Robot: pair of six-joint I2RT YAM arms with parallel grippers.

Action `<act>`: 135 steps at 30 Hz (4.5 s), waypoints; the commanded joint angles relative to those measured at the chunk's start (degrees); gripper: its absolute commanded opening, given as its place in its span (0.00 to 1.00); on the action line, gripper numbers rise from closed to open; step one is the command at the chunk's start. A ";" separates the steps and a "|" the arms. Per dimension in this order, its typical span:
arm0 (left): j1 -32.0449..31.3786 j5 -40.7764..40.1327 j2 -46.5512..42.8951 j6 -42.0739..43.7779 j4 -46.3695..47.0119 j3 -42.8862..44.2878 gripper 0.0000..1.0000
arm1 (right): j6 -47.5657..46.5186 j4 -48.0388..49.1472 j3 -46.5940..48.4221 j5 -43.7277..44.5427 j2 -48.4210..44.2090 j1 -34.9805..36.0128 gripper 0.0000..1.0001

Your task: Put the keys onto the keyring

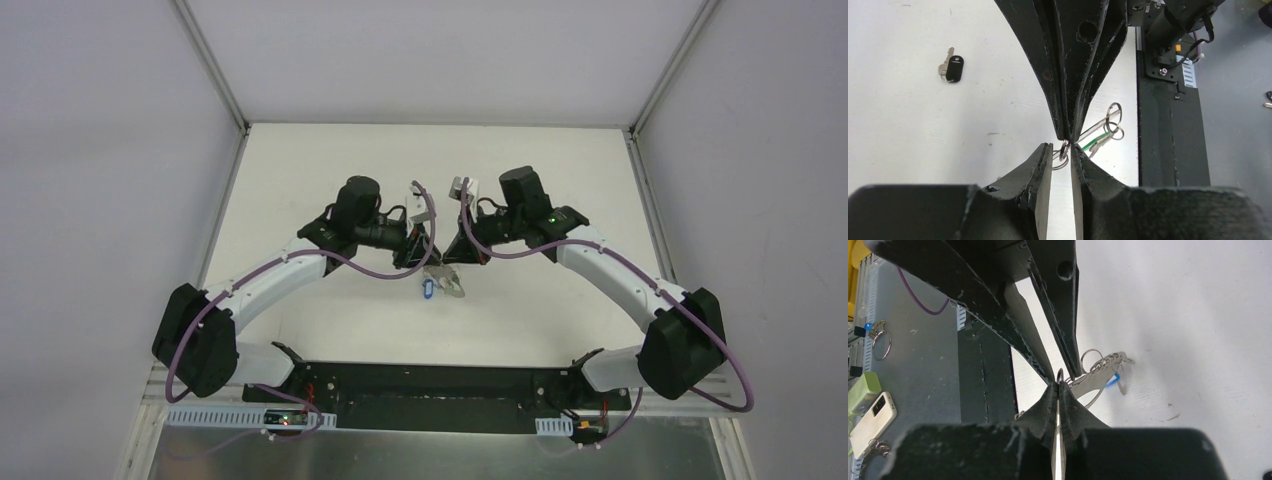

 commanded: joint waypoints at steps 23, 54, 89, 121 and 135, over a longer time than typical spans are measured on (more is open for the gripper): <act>0.13 5.25 2.11 7.93 -3.23 5.31 0.00 | 0.55 -0.25 2.36 -1.68 -0.16 0.28 0.00; 0.10 7.05 2.43 10.49 -3.89 3.48 0.10 | 1.88 1.63 1.04 -2.52 -1.31 -1.28 0.00; 0.81 6.59 1.86 -11.61 19.60 -2.29 0.00 | 8.06 14.70 -10.19 -7.18 -5.18 -5.84 0.30; 0.81 7.53 3.71 -9.59 18.65 -2.94 0.05 | -3.68 -1.53 -1.88 -1.50 -6.34 -5.09 0.00; 0.73 3.97 4.15 -4.36 13.89 0.75 0.32 | -5.33 -6.37 0.88 1.49 -3.85 -2.87 0.00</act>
